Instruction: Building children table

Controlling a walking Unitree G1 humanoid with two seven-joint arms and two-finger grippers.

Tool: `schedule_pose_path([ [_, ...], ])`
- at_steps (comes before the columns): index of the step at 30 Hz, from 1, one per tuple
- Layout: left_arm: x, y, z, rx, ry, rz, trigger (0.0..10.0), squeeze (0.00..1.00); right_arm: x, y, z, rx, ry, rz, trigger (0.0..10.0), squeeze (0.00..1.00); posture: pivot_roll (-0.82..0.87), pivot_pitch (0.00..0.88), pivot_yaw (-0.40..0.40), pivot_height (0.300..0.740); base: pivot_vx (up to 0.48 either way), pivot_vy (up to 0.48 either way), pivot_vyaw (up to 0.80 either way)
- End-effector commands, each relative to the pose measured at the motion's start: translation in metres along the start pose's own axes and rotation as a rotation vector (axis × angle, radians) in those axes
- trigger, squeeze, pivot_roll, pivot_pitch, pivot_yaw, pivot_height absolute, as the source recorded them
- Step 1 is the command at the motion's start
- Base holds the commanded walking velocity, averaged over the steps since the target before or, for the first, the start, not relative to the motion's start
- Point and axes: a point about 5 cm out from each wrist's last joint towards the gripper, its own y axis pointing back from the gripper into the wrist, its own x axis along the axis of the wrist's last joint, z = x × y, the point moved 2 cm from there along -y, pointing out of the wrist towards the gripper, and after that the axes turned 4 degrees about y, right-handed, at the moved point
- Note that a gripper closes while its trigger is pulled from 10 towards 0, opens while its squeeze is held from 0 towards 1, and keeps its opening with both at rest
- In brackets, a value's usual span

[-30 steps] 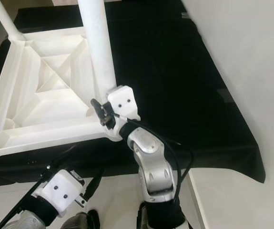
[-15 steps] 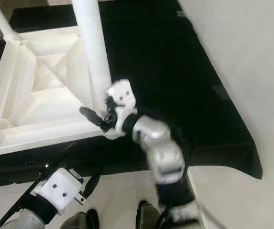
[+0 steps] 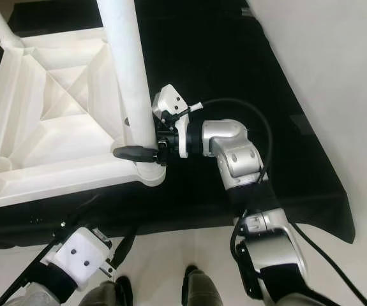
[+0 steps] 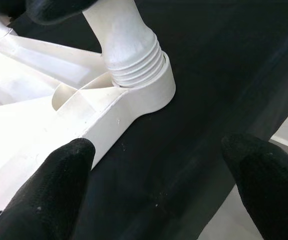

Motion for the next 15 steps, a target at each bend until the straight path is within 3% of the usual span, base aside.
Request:
schedule_pose_path([
  [1, -0.0014, 0.0032, 0.0029, -0.008, 0.008, -0.020, 10.0, 0.00, 0.0086, 0.0029, 0.0002, 0.079, 0.011, 0.035, 10.0, 0.00, 0.01, 0.288, -0.009, 0.740, 0.000, 0.000, 0.00],
  [2, -0.0014, 0.0033, 0.0029, -0.008, 0.008, -0.021, 10.0, 0.00, 0.0098, 0.0037, 0.0002, 0.098, 0.008, 0.038, 10.0, 0.00, 0.01, 0.288, -0.009, 0.740, 0.000, 0.000, 0.00],
  [3, -0.0015, 0.0034, 0.0033, -0.009, 0.008, -0.021, 10.0, 0.00, 0.0119, 0.0038, 0.0039, 0.097, 0.001, 0.058, 4.0, 0.00, 0.01, 0.285, -0.014, 0.740, 0.000, 0.000, 0.00],
  [5, -0.0016, 0.0034, 0.0035, -0.009, 0.009, -0.022, 10.0, 0.00, 0.0132, 0.0037, 0.0067, 0.093, -0.004, 0.072, 4.0, 0.00, 0.01, 0.285, -0.014, 0.740, 0.000, 0.000, 0.00],
  [6, -0.0016, 0.0032, 0.0036, -0.010, 0.009, -0.022, 10.0, 0.00, 0.0133, 0.0037, 0.0077, 0.106, -0.003, 0.073, 0.0, 0.00, 0.00, 0.285, -0.016, 0.740, 0.000, 0.000, 0.00],
  [9, -0.0013, 0.0035, 0.0036, -0.011, 0.010, -0.022, 10.0, 0.00, 0.0131, 0.0053, 0.0087, 0.185, 0.009, 0.068, 0.0, 0.00, 0.00, 0.291, -0.007, 0.740, 0.000, 0.000, 0.00],
  [15, -0.0014, 0.0042, 0.0043, -0.018, 0.012, -0.024, 10.0, 0.00, 0.0137, 0.0074, 0.0097, 0.230, 0.014, 0.073, 0.0, 0.00, 0.00, 0.286, 0.001, 0.740, 0.000, 0.000, 0.00],
])
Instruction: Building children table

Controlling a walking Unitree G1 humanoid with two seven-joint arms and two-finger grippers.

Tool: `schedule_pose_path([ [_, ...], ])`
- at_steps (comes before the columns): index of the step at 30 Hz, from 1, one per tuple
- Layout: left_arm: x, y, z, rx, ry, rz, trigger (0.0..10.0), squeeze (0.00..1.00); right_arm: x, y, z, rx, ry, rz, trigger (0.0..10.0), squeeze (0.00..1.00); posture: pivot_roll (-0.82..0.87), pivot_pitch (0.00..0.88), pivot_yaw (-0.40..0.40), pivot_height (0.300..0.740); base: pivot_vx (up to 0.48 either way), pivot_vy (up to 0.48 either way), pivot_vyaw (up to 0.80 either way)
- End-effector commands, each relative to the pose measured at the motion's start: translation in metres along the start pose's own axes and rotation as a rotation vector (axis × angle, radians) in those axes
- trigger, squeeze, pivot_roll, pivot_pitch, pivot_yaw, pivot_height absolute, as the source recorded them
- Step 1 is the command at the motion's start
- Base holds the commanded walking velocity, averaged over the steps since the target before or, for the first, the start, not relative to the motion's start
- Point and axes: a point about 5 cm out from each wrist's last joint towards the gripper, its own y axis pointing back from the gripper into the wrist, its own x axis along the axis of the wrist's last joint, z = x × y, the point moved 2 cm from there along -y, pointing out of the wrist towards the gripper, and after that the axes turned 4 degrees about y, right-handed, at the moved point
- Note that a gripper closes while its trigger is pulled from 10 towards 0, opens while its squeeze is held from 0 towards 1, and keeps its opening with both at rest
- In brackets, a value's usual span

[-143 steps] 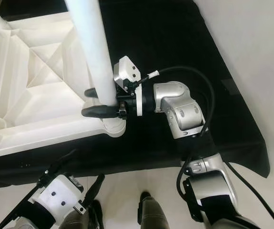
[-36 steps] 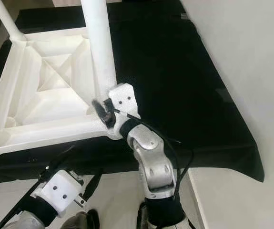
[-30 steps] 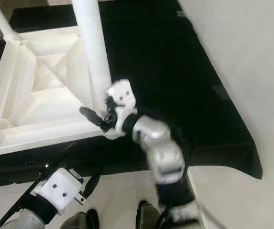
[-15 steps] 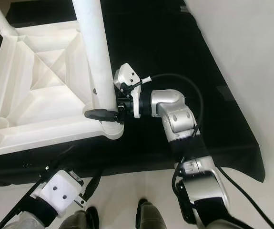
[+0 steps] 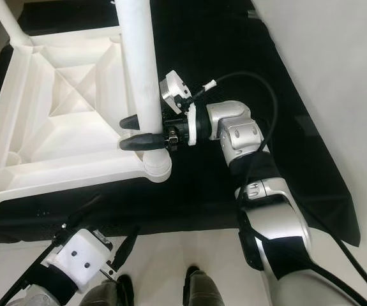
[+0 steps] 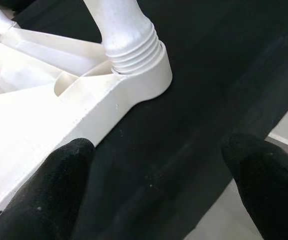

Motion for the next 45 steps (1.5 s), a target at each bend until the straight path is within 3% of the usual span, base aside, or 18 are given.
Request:
schedule_pose_path([
  [1, 0.000, 0.003, 0.002, -0.008, 0.005, -0.015, 10.0, 0.00, 0.000, 0.002, 0.000, 0.018, -0.019, 0.014, 0.0, 0.00, 0.00, 0.285, 0.003, 0.740, 0.000, 0.000, 0.00],
  [10, 0.000, 0.002, 0.002, -0.009, 0.008, -0.014, 10.0, 0.00, -0.001, 0.008, 0.003, -0.105, 0.014, 0.026, 0.0, 0.00, -0.01, 0.283, 0.003, 0.740, 0.000, 0.000, 0.00],
  [11, 0.000, 0.002, 0.003, -0.009, 0.010, -0.013, 10.0, 0.00, -0.009, 0.006, 0.005, -0.290, -0.028, 0.027, 0.0, 0.00, -0.03, 0.279, -0.018, 0.740, 0.000, 0.000, 0.00],
  [12, 0.000, 0.002, 0.003, -0.009, 0.010, -0.013, 10.0, 0.00, -0.009, 0.006, 0.005, -0.290, -0.028, 0.027, 0.0, 0.00, -0.03, 0.279, -0.018, 0.740, 0.000, 0.000, 0.00],
  [14, 0.000, 0.002, 0.001, -0.007, 0.012, -0.011, 10.0, 0.00, -0.048, -0.001, -0.005, -0.941, -0.126, -0.066, 0.0, 0.00, -0.05, 0.287, -0.016, 0.740, 0.000, 0.000, 0.00],
  [15, 0.000, 0.002, 0.001, -0.007, 0.012, -0.011, 10.0, 0.00, -0.048, -0.001, -0.005, -0.941, -0.126, -0.066, 0.0, 0.00, -0.05, 0.287, -0.016, 0.740, 0.000, 0.000, 0.00],
  [16, -0.001, 0.002, 0.000, -0.006, 0.012, -0.009, 10.0, 0.00, -0.065, -0.007, -0.028, -1.116, -0.152, -0.127, 0.0, 0.00, -0.05, 0.293, -0.001, 0.740, 0.000, 0.000, 0.00],
  [21, -0.002, 0.000, 0.000, -0.014, 0.008, -0.008, 10.0, 0.00, -0.078, -0.030, -0.052, -1.160, -0.181, -0.169, 0.0, 0.00, -0.05, 0.275, 0.006, 0.740, 0.000, 0.000, 0.00],
  [26, -0.003, -0.001, 0.000, -0.016, 0.006, -0.009, 10.0, 0.00, -0.073, -0.042, -0.044, -1.100, -0.164, -0.139, 0.0, 0.00, -0.05, 0.264, 0.001, 0.740, 0.000, 0.000, 0.00],
  [27, -0.003, -0.001, -0.001, -0.012, 0.005, -0.008, 10.0, 0.00, -0.070, -0.042, -0.038, -1.082, -0.144, -0.142, 7.4, 0.00, -0.04, 0.267, -0.006, 0.740, 0.000, 0.000, 0.00],
  [28, -0.003, -0.001, -0.001, -0.006, 0.004, -0.008, 10.0, 0.00, -0.066, -0.041, -0.035, -1.079, -0.131, -0.142, 10.0, 0.00, -0.04, 0.267, -0.005, 0.740, 0.000, 0.000, 0.00],
  [31, -0.003, -0.001, -0.002, -0.001, 0.002, -0.008, 10.0, 0.00, -0.061, -0.042, -0.032, -1.029, -0.111, -0.128, 10.0, 0.00, -0.04, 0.268, -0.005, 0.740, 0.000, 0.000, 0.00],
  [32, -0.003, -0.002, -0.002, 0.003, 0.002, -0.007, 10.0, 0.00, -0.048, -0.048, -0.032, -0.934, -0.093, -0.076, 10.0, 0.64, -0.04, 0.266, -0.006, 0.740, 0.000, 0.000, 0.00],
  [33, -0.003, -0.002, -0.002, 0.002, 0.002, -0.007, 10.0, 0.00, -0.042, -0.051, -0.033, -0.893, -0.089, -0.049, 10.0, 0.64, -0.04, 0.266, -0.006, 0.740, 0.000, 0.000, 0.00],
  [34, -0.003, -0.002, -0.002, 0.001, 0.003, -0.006, 10.0, 0.00, -0.034, -0.052, -0.032, -0.844, -0.080, -0.014, 10.0, 1.00, -0.05, 0.265, -0.006, 0.740, 0.000, 0.000, 0.00],
  [37, -0.003, -0.002, -0.002, 0.001, 0.003, -0.006, 10.0, 0.00, -0.029, -0.052, -0.031, -0.813, -0.072, 0.006, 10.0, 1.00, -0.05, 0.265, -0.006, 0.740, 0.000, 0.000, 0.00],
  [44, -0.002, -0.002, -0.001, 0.003, 0.006, -0.003, 10.0, 0.00, 0.001, -0.035, -0.029, -0.320, 0.163, -0.034, 10.0, 1.00, -0.02, 0.268, -0.011, 0.740, 0.000, 0.000, 0.00],
  [45, -0.002, -0.002, -0.001, 0.004, 0.006, -0.003, 10.0, 0.00, 0.002, -0.032, -0.028, -0.280, 0.191, -0.047, 10.0, 0.00, -0.02, 0.268, -0.011, 0.740, 0.000, 0.000, 0.00],
])
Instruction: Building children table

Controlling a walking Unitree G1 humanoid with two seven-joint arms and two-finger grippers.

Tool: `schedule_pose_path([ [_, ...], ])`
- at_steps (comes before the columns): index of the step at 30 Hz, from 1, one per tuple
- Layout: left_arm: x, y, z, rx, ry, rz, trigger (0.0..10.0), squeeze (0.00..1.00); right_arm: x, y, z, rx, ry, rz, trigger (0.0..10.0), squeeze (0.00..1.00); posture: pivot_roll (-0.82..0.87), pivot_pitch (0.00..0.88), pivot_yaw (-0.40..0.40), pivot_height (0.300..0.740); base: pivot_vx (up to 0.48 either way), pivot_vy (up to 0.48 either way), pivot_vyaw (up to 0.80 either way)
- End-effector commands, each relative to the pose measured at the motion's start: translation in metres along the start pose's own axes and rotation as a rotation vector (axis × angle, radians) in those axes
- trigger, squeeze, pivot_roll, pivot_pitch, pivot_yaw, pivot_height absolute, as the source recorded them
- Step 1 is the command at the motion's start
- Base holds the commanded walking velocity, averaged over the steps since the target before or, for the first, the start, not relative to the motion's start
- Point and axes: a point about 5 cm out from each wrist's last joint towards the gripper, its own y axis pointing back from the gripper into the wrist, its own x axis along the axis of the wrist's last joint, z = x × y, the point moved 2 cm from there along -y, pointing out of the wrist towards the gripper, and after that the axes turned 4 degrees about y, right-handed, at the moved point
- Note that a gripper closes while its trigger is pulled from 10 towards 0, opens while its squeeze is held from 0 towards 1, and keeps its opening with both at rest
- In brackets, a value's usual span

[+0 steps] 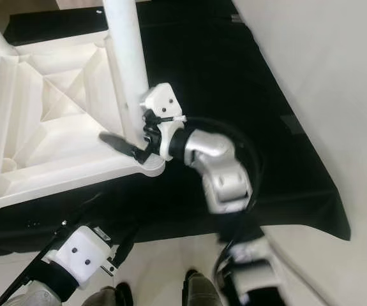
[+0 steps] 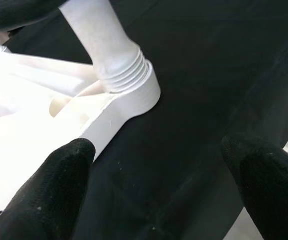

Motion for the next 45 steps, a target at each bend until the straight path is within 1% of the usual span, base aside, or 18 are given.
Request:
schedule_pose_path([
  [1, -0.004, 0.002, 0.002, -0.005, 0.011, -0.025, 10.0, 0.00, 0.001, -0.005, -0.004, 0.157, 0.021, 0.019, 10.0, 0.00, -0.01, 0.269, -0.006, 0.740, 0.000, 0.000, 0.00],
  [4, -0.004, 0.002, 0.002, -0.007, 0.011, -0.026, 10.0, 0.00, 0.003, -0.001, 0.004, 0.254, 0.000, 0.017, 10.0, 0.00, 0.01, 0.269, -0.007, 0.740, 0.000, 0.000, 0.00],
  [7, -0.003, 0.004, 0.004, -0.010, 0.012, -0.027, 10.0, 0.00, 0.008, -0.003, 0.024, 0.313, -0.068, 0.039, 10.0, 0.00, 0.02, 0.275, -0.010, 0.740, 0.000, 0.000, 0.00],
  [14, -0.002, 0.004, 0.005, -0.010, 0.014, -0.028, 10.0, 0.00, 0.005, -0.006, 0.030, 0.333, -0.101, 0.033, 9.9, 0.00, 0.03, 0.283, -0.019, 0.740, 0.000, 0.000, 0.00],
  [15, -0.001, 0.005, 0.005, -0.009, 0.014, -0.028, 10.0, 0.00, 0.003, -0.007, 0.031, 0.341, -0.099, 0.021, 1.5, 0.00, 0.03, 0.287, -0.020, 0.740, 0.000, 0.000, 0.00],
  [17, -0.001, 0.005, 0.005, -0.009, 0.014, -0.028, 10.0, 0.00, 0.003, -0.007, 0.031, 0.341, -0.099, 0.021, 1.5, 0.00, 0.03, 0.287, -0.020, 0.740, 0.000, 0.000, 0.00],
  [18, 0.000, 0.006, 0.006, -0.008, 0.015, -0.030, 10.0, 0.00, 0.002, -0.008, 0.032, 0.355, -0.100, 0.009, 0.0, 0.00, 0.03, 0.295, -0.020, 0.740, 0.000, 0.000, 0.00],
  [29, 0.000, 0.006, 0.005, -0.006, 0.016, -0.030, 10.0, 0.00, -0.002, -0.001, 0.035, 0.382, -0.113, 0.014, 0.0, 0.00, 0.02, 0.296, -0.017, 0.740, 0.000, 0.000, 0.00],
  [32, -0.001, 0.005, 0.005, -0.005, 0.017, -0.030, 10.0, 0.00, -0.005, 0.004, 0.038, 0.342, -0.111, 0.035, 0.0, 0.00, 0.01, 0.294, -0.014, 0.740, 0.000, 0.000, 0.00],
  [35, -0.001, 0.004, 0.005, -0.006, 0.019, -0.030, 10.0, 0.00, -0.009, 0.009, 0.043, 0.257, -0.095, 0.044, 0.0, 0.00, -0.02, 0.292, -0.014, 0.740, 0.000, 0.000, 0.00],
  [36, -0.002, 0.004, 0.005, -0.008, 0.020, -0.029, 10.0, 0.00, -0.012, 0.013, 0.046, 0.155, -0.099, 0.042, 0.0, 0.00, -0.02, 0.292, -0.016, 0.740, 0.000, 0.000, 0.00],
  [37, -0.002, 0.003, 0.005, -0.009, 0.021, -0.029, 10.0, 0.00, -0.022, 0.012, 0.042, -0.040, -0.137, 0.019, 0.0, 0.00, -0.03, 0.295, -0.021, 0.740, 0.000, 0.000, 0.00],
  [38, -0.003, 0.003, 0.004, -0.010, 0.021, -0.030, 10.0, 0.00, -0.033, 0.011, 0.037, -0.307, -0.151, -0.026, 0.0, 0.00, -0.03, 0.295, -0.019, 0.740, 0.000, 0.000, 0.00],
  [40, -0.003, 0.003, 0.004, -0.010, 0.021, -0.030, 10.0, 0.00, -0.033, 0.011, 0.037, -0.307, -0.151, -0.026, 0.0, 0.00, -0.03, 0.295, -0.019, 0.740, 0.000, 0.000, 0.00],
  [41, -0.003, 0.003, 0.004, -0.011, 0.021, -0.030, 10.0, 0.00, -0.039, 0.018, 0.035, -0.584, -0.121, -0.076, 0.0, 0.00, -0.03, 0.295, -0.019, 0.740, 0.000, 0.000, 0.00],
  [43, -0.003, 0.003, 0.004, -0.011, 0.021, -0.030, 10.0, 0.00, -0.039, 0.018, 0.035, -0.584, -0.121, -0.076, 0.0, 0.00, -0.03, 0.295, -0.019, 0.740, 0.000, 0.000, 0.00],
  [44, -0.004, 0.003, 0.003, -0.012, 0.021, -0.030, 10.0, 0.00, -0.051, 0.017, 0.001, -0.721, -0.157, -0.153, 0.0, 0.00, -0.04, 0.296, -0.012, 0.740, 0.000, 0.000, 0.00],
  [45, -0.005, 0.002, 0.002, -0.013, 0.019, -0.031, 10.0, 0.00, -0.056, 0.016, -0.026, -0.786, -0.170, -0.212, 0.0, 0.00, -0.04, 0.300, -0.002, 0.740, 0.000, 0.000, 0.00],
])
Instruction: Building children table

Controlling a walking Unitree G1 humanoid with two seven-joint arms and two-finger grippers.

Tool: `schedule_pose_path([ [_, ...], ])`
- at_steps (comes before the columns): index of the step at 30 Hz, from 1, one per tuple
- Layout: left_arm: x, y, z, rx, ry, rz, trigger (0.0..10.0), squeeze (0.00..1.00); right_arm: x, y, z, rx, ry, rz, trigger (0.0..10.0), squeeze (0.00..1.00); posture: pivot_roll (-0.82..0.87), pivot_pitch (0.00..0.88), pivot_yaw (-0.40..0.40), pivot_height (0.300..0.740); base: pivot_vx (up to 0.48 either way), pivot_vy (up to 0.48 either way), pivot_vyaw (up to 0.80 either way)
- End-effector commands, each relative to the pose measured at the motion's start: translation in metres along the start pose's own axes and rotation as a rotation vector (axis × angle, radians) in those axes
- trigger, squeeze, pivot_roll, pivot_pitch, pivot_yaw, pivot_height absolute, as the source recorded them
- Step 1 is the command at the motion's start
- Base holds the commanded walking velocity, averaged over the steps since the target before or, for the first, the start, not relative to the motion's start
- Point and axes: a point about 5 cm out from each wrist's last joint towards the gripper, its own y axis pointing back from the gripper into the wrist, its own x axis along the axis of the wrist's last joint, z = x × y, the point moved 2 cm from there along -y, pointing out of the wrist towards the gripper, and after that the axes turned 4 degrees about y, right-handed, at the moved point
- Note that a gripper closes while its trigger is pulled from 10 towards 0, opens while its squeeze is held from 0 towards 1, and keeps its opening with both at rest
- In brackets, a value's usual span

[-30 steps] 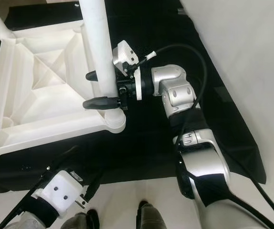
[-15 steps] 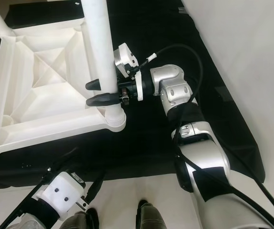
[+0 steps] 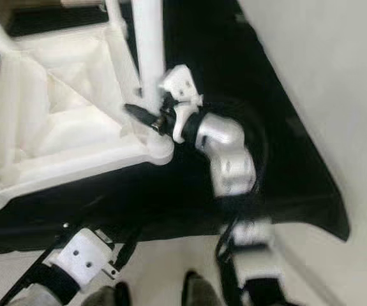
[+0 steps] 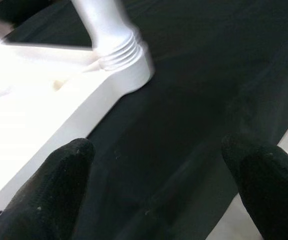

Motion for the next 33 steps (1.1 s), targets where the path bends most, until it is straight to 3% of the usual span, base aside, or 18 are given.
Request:
schedule_pose_path([
  [1, -0.004, 0.001, 0.000, -0.005, 0.009, -0.019, 10.0, 0.00, -0.033, 0.019, -0.010, -0.088, 0.022, -0.205, 0.0, 0.00, -0.04, 0.300, -0.002, 0.740, 0.000, 0.000, 0.00],
  [2, -0.004, 0.001, 0.000, -0.005, 0.009, -0.019, 10.0, 0.00, -0.033, 0.019, -0.010, -0.088, 0.022, -0.205, 0.0, 0.00, -0.04, 0.300, -0.002, 0.740, 0.000, 0.000, 0.00],
  [3, -0.006, 0.000, 0.000, -0.011, 0.007, -0.019, 10.0, 0.00, -0.042, 0.022, -0.027, -0.061, 0.002, -0.259, 0.0, 0.00, -0.03, 0.272, -0.011, 0.740, 0.000, 0.000, 0.00],
  [6, -0.007, -0.001, 0.001, -0.013, 0.007, -0.019, 10.0, 0.00, -0.044, 0.016, -0.027, -0.042, -0.001, -0.263, 0.0, 0.00, -0.03, 0.272, -0.011, 0.740, 0.000, 0.000, 0.00],
  [7, -0.007, -0.001, 0.000, -0.007, 0.005, -0.020, 10.0, 0.00, -0.042, 0.008, -0.025, -0.022, -0.009, -0.257, 10.0, 0.00, -0.04, 0.264, -0.008, 0.740, 0.000, 0.000, 0.00],
  [12, -0.008, -0.001, -0.001, 0.007, 0.004, -0.023, 10.0, 0.00, -0.030, -0.001, -0.024, 0.028, -0.030, -0.203, 10.0, 0.00, -0.04, 0.264, -0.010, 0.740, 0.000, 0.000, 0.00],
  [13, -0.007, -0.001, -0.001, 0.009, 0.004, -0.022, 10.0, 0.00, -0.021, -0.006, -0.023, 0.091, -0.050, -0.152, 10.0, 0.51, -0.04, 0.261, -0.010, 0.740, 0.000, 0.000, 0.00],
  [14, -0.007, -0.001, -0.001, 0.009, 0.004, -0.022, 10.0, 0.00, -0.021, -0.006, -0.023, 0.091, -0.050, -0.152, 10.0, 0.51, -0.04, 0.261, -0.010, 0.740, 0.000, 0.000, 0.00],
  [15, -0.007, -0.001, -0.001, 0.008, 0.004, -0.021, 10.0, 0.00, -0.011, -0.009, -0.026, 0.149, -0.062, -0.114, 10.0, 1.00, -0.04, 0.260, -0.009, 0.740, 0.000, 0.000, 0.00],
  [17, -0.007, -0.001, -0.001, 0.008, 0.004, -0.021, 10.0, 0.00, -0.011, -0.009, -0.026, 0.149, -0.062, -0.114, 10.0, 1.00, -0.04, 0.260, -0.009, 0.740, 0.000, 0.000, 0.00],
  [18, -0.007, -0.001, 0.000, 0.002, 0.006, -0.019, 10.0, 0.00, 0.007, -0.013, -0.029, 0.301, -0.025, -0.018, 10.0, 1.00, -0.04, 0.256, -0.008, 0.740, 0.000, 0.000, 0.00],
  [19, -0.007, -0.001, 0.000, 0.002, 0.006, -0.019, 10.0, 0.00, 0.007, -0.013, -0.029, 0.301, -0.025, -0.018, 10.0, 1.00, -0.04, 0.256, -0.008, 0.740, 0.000, 0.000, 0.00],
  [20, -0.007, -0.001, 0.001, -0.001, 0.008, -0.018, 10.0, 0.00, 0.020, -0.011, -0.032, 0.466, 0.002, 0.036, 10.0, 1.00, -0.04, 0.254, -0.010, 0.740, 0.000, 0.000, 0.00],
  [21, -0.007, -0.001, 0.001, -0.004, 0.011, -0.017, 10.0, 0.00, 0.026, -0.009, -0.028, 0.697, 0.101, 0.060, 10.0, 1.00, -0.03, 0.253, -0.012, 0.740, 0.000, 0.000, 0.00],
  [26, -0.006, 0.000, 0.002, -0.002, 0.011, -0.015, 10.0, 0.00, 0.024, -0.017, -0.016, 0.762, 0.127, 0.041, 10.0, 0.97, -0.02, 0.253, -0.013, 0.740, 0.000, 0.000, 0.00],
  [27, -0.006, 0.000, 0.002, -0.001, 0.011, -0.016, 10.0, 0.00, 0.027, -0.023, -0.010, 0.806, 0.110, 0.042, 10.0, 0.00, -0.01, 0.254, -0.011, 0.740, 0.000, 0.000, 0.00],
  [33, -0.004, 0.002, 0.002, -0.005, 0.012, -0.017, 10.0, 0.00, 0.041, -0.036, 0.006, 0.949, 0.027, 0.069, 10.0, 0.00, 0.01, 0.265, -0.002, 0.740, 0.000, 0.000, 0.00],
])
